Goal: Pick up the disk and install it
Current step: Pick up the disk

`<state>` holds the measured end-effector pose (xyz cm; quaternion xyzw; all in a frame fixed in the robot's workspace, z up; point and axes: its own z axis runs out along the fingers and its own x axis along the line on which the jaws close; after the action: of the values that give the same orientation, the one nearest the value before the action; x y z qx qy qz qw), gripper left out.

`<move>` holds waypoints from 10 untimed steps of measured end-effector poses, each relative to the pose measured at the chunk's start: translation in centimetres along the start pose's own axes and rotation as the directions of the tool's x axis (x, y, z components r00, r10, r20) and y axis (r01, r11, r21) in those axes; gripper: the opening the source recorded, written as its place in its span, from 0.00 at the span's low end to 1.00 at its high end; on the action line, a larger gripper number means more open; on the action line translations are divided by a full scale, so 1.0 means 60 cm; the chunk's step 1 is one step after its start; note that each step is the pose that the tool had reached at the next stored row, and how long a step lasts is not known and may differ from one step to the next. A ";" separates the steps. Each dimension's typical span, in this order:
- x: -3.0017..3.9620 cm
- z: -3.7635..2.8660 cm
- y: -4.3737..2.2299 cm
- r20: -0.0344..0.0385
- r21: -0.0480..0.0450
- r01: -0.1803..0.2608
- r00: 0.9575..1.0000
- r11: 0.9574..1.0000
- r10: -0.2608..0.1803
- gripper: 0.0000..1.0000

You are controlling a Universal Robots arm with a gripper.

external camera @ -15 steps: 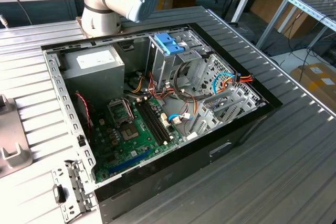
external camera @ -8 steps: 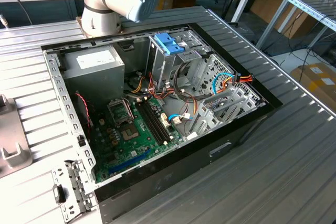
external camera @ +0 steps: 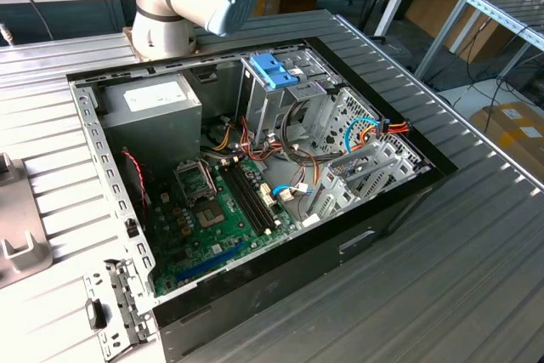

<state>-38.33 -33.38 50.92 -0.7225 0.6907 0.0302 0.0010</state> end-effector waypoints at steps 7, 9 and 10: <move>0.000 0.000 -0.006 0.000 0.000 0.000 1.000 1.000 0.000 0.37; 0.000 0.000 -0.008 0.000 0.000 0.000 1.000 1.000 0.000 0.37; 0.000 0.000 -0.009 0.000 0.000 0.000 1.000 1.000 0.000 0.37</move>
<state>-37.77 -33.38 50.92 -0.7225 0.6907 0.0302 0.0011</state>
